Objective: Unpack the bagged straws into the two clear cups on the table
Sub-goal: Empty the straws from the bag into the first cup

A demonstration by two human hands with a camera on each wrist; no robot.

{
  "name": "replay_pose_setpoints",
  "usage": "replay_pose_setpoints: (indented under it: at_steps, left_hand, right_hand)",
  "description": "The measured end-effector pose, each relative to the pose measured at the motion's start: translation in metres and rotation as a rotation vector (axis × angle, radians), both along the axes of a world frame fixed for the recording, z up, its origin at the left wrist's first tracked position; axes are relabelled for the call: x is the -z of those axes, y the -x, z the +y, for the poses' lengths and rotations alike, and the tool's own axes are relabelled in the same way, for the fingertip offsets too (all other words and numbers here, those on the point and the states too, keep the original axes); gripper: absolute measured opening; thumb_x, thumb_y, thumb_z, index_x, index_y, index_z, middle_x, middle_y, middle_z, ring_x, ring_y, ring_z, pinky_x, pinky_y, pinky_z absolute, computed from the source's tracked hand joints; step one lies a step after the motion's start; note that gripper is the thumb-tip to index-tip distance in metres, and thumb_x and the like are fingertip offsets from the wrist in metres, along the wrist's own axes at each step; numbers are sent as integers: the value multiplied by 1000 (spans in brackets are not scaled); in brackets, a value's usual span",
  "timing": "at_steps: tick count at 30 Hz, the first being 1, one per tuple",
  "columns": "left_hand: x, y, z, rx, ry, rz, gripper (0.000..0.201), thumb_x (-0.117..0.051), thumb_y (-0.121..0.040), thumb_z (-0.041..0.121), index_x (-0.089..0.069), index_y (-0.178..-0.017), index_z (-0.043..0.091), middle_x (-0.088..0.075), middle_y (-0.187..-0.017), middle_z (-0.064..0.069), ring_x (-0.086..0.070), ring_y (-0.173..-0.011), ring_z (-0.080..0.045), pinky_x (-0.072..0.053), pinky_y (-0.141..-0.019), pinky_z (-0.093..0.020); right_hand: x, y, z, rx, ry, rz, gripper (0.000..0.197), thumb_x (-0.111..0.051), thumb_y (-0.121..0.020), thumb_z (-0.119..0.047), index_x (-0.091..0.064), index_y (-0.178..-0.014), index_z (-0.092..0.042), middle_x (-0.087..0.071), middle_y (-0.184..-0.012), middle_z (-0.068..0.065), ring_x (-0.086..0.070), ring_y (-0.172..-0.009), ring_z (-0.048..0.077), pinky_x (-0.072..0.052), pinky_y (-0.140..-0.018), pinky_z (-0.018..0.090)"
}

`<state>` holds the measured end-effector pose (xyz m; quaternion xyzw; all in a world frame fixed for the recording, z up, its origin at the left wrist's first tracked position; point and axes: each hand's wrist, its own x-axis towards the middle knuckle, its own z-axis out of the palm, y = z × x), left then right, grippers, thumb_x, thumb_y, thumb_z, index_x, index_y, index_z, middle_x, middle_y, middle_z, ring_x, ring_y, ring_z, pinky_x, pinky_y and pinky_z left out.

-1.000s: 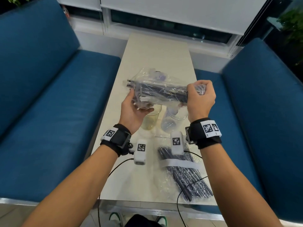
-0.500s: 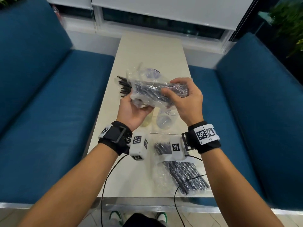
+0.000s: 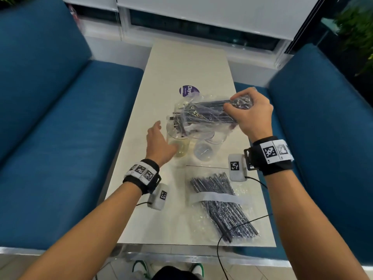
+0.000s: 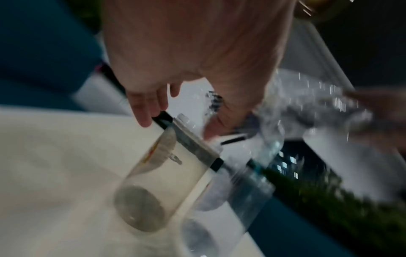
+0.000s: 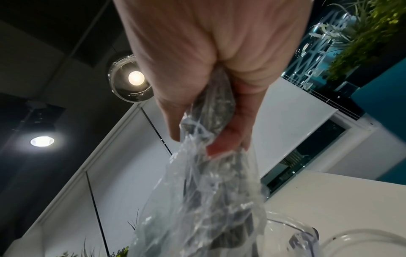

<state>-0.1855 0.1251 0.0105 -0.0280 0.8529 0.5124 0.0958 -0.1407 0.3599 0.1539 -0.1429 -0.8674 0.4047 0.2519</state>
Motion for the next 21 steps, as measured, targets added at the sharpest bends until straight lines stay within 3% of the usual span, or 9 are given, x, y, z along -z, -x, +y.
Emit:
replay_pose_setpoints:
  at_steps: [2, 4, 6, 8, 10, 12, 15, 18, 21]
  left_hand:
    - [4, 2, 4, 161, 114, 78, 133, -95, -76, 37, -4, -170, 11, -13, -177, -9, -15, -163, -26, -19, -133, -43]
    - [5, 10, 11, 175, 104, 131, 143, -95, -70, 54, -2, -171, 14, -14, -178, -8, -16, -164, -25, -20, -133, -46]
    - [6, 13, 18, 125, 67, 155, 130, -88, -69, 62, -17, -169, 20, -35, -169, -8, -35, -156, -30, -33, -127, -52]
    - [4, 14, 20, 115, 64, 175, 112, -82, -74, 57, -28, -164, 19, -50, -155, -7, -48, -145, -33, -39, -120, -54]
    - [2, 12, 21, 118, 70, 197, 132, -89, -72, 54, -8, -169, 16, -42, -165, -6, -47, -147, -32, -34, -122, -54]
    - [-3, 10, 18, 81, 91, 262, 163, -94, -59, 67, 13, -169, 14, -15, -177, -8, -34, -157, -31, -27, -126, -56]
    - [-14, 12, 13, 24, 88, 391, 170, -88, -49, 84, 8, -169, 10, -3, -178, -6, -23, -162, -29, -27, -128, -56]
    - [-27, 18, 5, -6, -66, 411, 166, -95, -49, 76, 3, -170, 16, -17, -176, -4, -32, -157, -22, -35, -126, -55]
    - [-36, 18, -7, -26, -160, 386, 170, -93, -45, 77, 5, -170, 15, -20, -175, -4, -33, -155, -19, -34, -128, -50]
  right_hand:
    - [-4, 5, 0, -3, -43, -30, 20, -83, -76, -28, -74, -94, -23, -63, -80, -19, -62, -84, 6, -58, -79, 28]
    - [-7, 12, -2, -25, -91, -51, 18, -81, -76, -28, -74, -93, -23, -63, -78, -19, -63, -93, 16, -56, -87, 35]
    - [-11, 17, -3, -64, -117, -70, 14, -79, -77, -27, -73, -90, -25, -64, -78, -18, -63, -102, 25, -53, -81, 31]
    - [-16, 22, -4, -107, -124, -76, 12, -77, -77, -26, -72, -87, -30, -67, -80, -15, -64, -108, 32, -51, -65, 15]
    - [-21, 27, -1, -128, -149, -90, 12, -77, -79, -25, -72, -88, -31, -70, -84, -9, -63, -112, 33, -44, -53, 4]
    - [-25, 30, 1, -130, -164, -96, 11, -77, -80, -25, -73, -90, -30, -70, -85, -6, -62, -113, 33, -44, -54, 0]
    - [-31, 32, 1, -140, -161, -65, 10, -77, -78, -31, -74, -88, -31, -71, -83, -11, -67, -105, 26, -57, -74, 14]
    - [-37, 35, 1, -107, -105, -38, 9, -76, -77, -29, -74, -87, -29, -73, -83, -7, -70, -91, 19, -59, -68, 20]
    - [-40, 36, 7, -32, -67, -2, 14, -76, -74, -33, -75, -87, -30, -73, -84, -8, -69, -103, 27, -61, -74, 32]
